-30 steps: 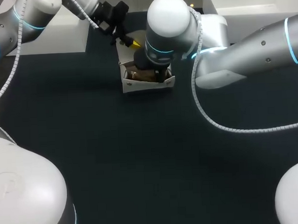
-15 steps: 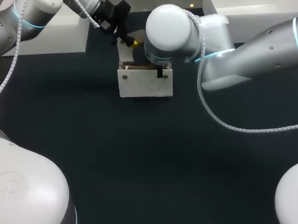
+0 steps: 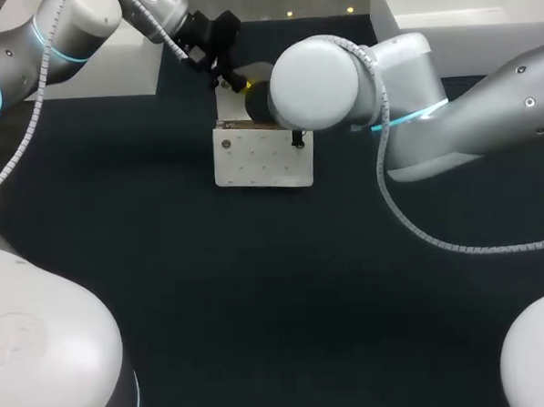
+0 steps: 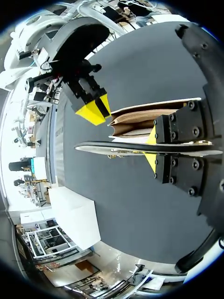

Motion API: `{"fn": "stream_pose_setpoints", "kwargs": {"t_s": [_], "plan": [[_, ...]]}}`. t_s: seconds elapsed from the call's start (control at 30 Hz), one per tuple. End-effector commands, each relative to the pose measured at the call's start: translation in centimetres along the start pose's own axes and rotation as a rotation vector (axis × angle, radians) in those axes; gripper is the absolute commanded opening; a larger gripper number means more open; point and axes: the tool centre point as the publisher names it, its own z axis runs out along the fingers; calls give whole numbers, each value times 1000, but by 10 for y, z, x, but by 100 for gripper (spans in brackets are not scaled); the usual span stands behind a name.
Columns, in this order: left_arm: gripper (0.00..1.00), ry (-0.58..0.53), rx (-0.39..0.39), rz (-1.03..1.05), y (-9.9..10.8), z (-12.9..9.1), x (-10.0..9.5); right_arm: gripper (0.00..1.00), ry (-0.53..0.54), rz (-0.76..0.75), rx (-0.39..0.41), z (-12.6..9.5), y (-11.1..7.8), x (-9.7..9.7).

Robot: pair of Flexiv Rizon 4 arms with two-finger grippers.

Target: Pick up the bag, open it, inspect its contents, close it, and place it on the opposite side

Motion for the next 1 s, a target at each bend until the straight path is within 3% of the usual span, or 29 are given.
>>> {"fn": "stream_pose_setpoints", "kwargs": {"t_s": [0.03,0.4,0.47,0.53,0.7,1.0], "plan": [[0,-20,17,2,9,14,-19,19,-25,1,-2,-6,0,11],[0,-153,3,53,22,25,-42,18,-1,39,-26,3,0,57],[0,-168,5,51,25,27,-46,0,11,52,-31,7,1,64],[0,-191,1,46,28,28,-50,0,17,56,-31,10,2,69],[0,-213,0,27,35,31,-59,0,20,72,-41,15,4,78],[0,-213,0,27,35,31,-59,0,35,73,-47,18,6,80]]}}
